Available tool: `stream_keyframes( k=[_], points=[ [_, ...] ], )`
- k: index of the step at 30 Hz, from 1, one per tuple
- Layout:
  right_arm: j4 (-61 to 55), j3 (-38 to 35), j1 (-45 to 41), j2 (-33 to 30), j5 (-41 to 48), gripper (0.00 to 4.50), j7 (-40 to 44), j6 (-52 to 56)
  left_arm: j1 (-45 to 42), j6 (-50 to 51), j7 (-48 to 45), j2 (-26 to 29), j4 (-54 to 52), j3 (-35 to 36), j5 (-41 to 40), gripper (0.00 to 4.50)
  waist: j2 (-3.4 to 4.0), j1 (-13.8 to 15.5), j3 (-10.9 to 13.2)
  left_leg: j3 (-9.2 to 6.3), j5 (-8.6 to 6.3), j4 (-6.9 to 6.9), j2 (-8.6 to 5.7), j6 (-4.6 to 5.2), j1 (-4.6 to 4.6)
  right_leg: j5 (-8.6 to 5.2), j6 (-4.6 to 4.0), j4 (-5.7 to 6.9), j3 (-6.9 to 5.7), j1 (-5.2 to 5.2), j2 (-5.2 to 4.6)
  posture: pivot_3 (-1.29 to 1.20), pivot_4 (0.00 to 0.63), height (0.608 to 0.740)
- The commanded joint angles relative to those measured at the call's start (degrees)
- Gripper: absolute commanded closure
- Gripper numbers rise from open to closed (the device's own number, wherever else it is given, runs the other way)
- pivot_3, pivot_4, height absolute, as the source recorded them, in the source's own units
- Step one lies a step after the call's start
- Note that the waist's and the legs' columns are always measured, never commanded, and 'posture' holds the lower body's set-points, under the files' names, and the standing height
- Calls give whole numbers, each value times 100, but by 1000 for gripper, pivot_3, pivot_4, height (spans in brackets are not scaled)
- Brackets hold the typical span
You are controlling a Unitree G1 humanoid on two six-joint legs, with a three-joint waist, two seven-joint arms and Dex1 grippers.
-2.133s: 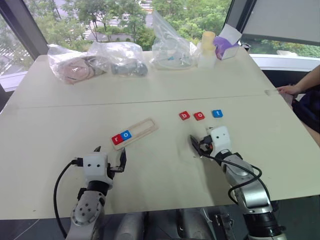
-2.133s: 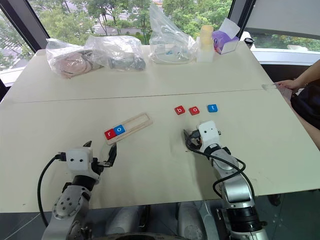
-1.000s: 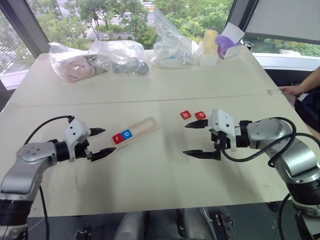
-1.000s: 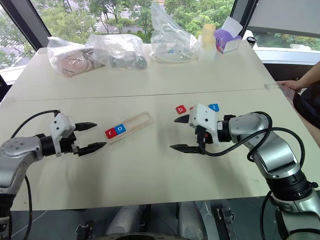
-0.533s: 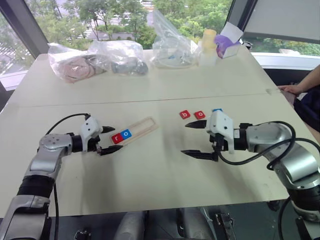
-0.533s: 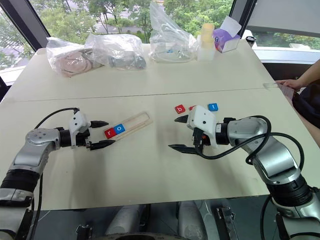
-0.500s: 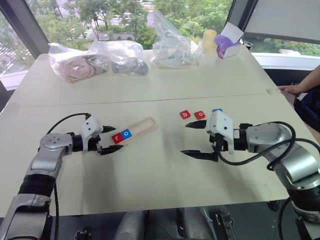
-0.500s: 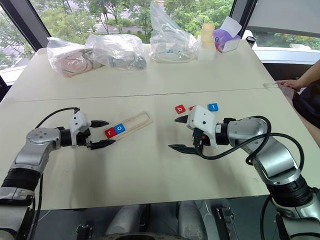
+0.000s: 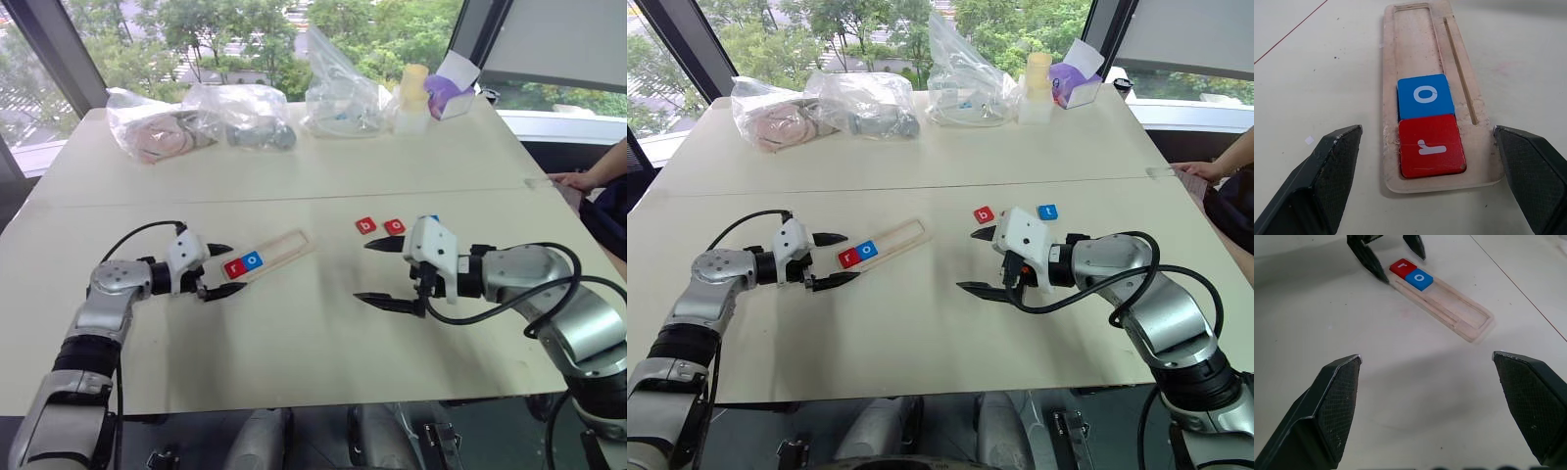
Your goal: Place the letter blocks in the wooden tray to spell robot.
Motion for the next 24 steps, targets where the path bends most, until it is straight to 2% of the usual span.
stream_keyframes(
  k=[1, 17, 19, 21, 24],
  points=[
    [-178, -96, -79, -44, 31, 69, 2, -59, 145, 164, 25, -45, 165, -120, 173, 0, 2, 8, -2, 0, 0, 0, 0, 0, 0, 0, 0, 0, 0, 0, 1, 0, 150, 740],
    [-127, -29, -117, -66, -96, 69, 39, -136, 107, 449, -36, -160, 307, -205, 237, 0, 5, 38, -6, 0, 0, 0, 0, 0, -1, 0, 1, -1, -1, 1, 4, 0, 150, 740],
    [-129, -25, -124, -64, -105, 0, 41, -137, 94, 434, -51, -173, 362, -213, 248, 567, 8, 43, -8, 0, 0, 0, -1, 0, -1, 0, 1, -1, -1, 1, 4, 0, 150, 740],
    [-127, -11, -143, -58, -117, 0, 42, -141, 83, 404, -92, -179, 452, -213, 249, 1356, 12, 48, -11, 0, 0, 2, -1, 0, -1, 0, 1, -1, -2, 2, 4, 0, 150, 740],
    [-117, 12, -170, -45, -149, 0, 47, -154, 93, 335, -178, -170, 546, -240, 269, 1397, 24, 42, -24, -1, 0, 4, -1, 0, 0, 0, 0, 0, -3, 4, 4, 0, 150, 740]
  ],
)
